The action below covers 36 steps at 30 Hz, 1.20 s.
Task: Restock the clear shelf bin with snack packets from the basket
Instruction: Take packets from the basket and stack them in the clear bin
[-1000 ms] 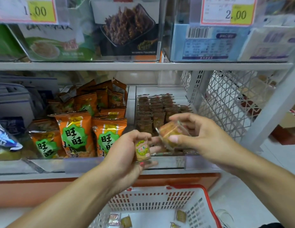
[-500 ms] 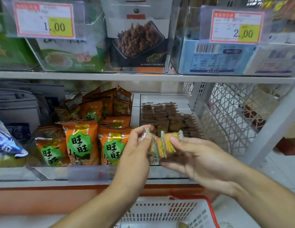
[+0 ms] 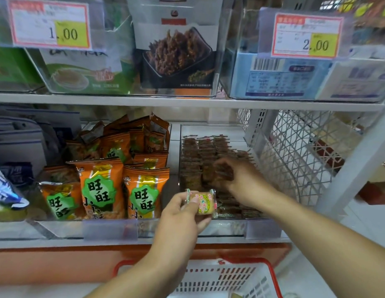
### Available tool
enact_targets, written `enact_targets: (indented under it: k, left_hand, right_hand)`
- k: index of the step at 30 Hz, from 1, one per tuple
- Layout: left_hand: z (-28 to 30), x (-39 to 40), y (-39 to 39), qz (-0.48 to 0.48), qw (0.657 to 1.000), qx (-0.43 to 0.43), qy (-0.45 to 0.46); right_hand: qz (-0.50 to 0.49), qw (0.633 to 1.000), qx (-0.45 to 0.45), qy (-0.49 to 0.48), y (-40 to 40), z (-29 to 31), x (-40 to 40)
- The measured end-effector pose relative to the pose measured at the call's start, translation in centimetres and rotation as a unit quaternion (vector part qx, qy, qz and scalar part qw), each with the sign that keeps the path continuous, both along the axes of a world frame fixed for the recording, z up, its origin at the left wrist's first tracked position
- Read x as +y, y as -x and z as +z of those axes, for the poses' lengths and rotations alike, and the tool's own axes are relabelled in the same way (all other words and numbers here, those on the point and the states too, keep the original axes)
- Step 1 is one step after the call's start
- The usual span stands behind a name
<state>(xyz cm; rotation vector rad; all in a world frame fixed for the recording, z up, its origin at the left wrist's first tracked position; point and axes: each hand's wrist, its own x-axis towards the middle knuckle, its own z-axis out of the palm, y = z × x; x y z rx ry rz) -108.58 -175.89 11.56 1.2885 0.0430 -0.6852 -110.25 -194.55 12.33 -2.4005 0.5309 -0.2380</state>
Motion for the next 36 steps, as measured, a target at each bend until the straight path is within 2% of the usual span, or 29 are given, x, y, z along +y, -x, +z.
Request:
enact_targets:
  k: [3, 7, 10, 14, 17, 21, 24, 28, 32, 34, 36]
  left_hand:
    - [-0.2, -0.2, 0.2, -0.005, 1.0, 0.014, 0.003]
    - [-0.3, -0.2, 0.2, 0.008, 0.999, 0.03, 0.018]
    - [-0.2, -0.2, 0.0, 0.02, 0.998, 0.041, 0.031]
    - [-0.3, -0.1, 0.0, 0.002, 1.0, 0.02, 0.018]
    - [-0.6, -0.2, 0.1, -0.009, 1.0, 0.004, 0.01]
    - [-0.3, -0.2, 0.1, 0.01, 0.997, 0.047, 0.054]
    - [0.1, 0.0, 0.0, 0.022, 0.992, 0.086, 0.094]
    - [0.3, 0.3, 0.0, 0.003, 0.995, 0.056, 0.088]
    - [-0.1, 0.1, 0.1, 0.001, 0.997, 0.038, 0.07]
    - [-0.2, -0.2, 0.1, -0.002, 0.996, 0.038, 0.076]
    - [-0.3, -0.6, 0.2, -0.007, 0.995, 0.035, 0.089]
  right_hand:
    - [-0.006, 0.997, -0.006, 0.074, -1.6, -1.0, 0.0]
    - [-0.031, 0.995, -0.007, 0.099, -2.4, -1.6, -0.2]
    - [-0.049, 0.994, -0.013, 0.093, -2.5, -1.6, -0.3]
    - [-0.011, 0.996, -0.007, 0.09, -2.3, -1.8, 0.2]
    - [-0.019, 0.997, -0.005, 0.074, -2.1, -1.7, 0.5]
    - [-0.03, 0.998, 0.001, 0.058, -2.1, -1.9, 0.4]
    - [-0.032, 0.996, -0.029, 0.073, -1.9, -1.9, 0.6]
    - [-0.011, 0.991, -0.06, 0.118, -1.4, -2.2, 0.7]
    - [0.005, 0.996, -0.069, 0.057, -1.2, -2.3, 0.6]
    - [0.018, 0.992, -0.098, 0.078, -1.1, -1.4, 0.4]
    - [-0.021, 0.988, -0.141, 0.065, -0.7, 0.0, 0.1]
